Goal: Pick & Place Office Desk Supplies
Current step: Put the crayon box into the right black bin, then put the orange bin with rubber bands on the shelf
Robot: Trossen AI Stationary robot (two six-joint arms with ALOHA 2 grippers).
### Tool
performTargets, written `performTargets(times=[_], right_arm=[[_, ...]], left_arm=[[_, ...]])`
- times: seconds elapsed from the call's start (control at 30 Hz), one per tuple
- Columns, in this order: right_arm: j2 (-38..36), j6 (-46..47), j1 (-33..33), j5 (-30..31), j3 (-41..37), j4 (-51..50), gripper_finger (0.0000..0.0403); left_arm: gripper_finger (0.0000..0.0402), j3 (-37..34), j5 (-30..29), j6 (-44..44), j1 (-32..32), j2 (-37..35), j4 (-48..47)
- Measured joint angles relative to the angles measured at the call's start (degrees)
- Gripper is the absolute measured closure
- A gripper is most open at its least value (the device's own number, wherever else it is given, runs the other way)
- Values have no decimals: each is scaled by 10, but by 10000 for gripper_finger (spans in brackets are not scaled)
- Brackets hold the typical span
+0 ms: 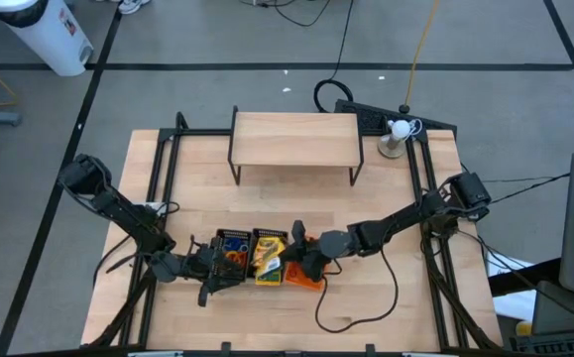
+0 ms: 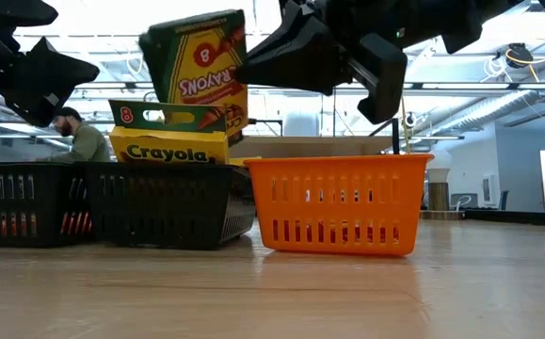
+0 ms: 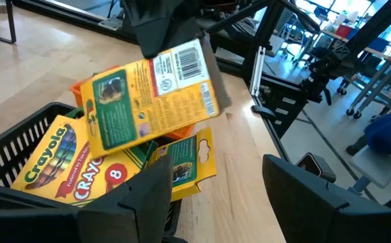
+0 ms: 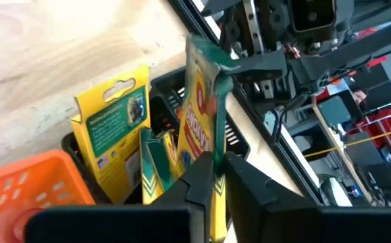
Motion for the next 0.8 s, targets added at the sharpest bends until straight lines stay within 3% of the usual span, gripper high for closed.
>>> performTargets(times=[0.47, 0.63, 0.8], right_arm=[[0, 31, -13, 3, 0, -9, 220], [0, 44, -13, 9, 0, -11, 193], [-28, 96, -10, 69, 0, -29, 187]], left_arm=[[172, 0, 0, -12, 0, 0, 0], [172, 0, 0, -13, 0, 0, 3], [172, 0, 3, 2, 0, 0, 9]])
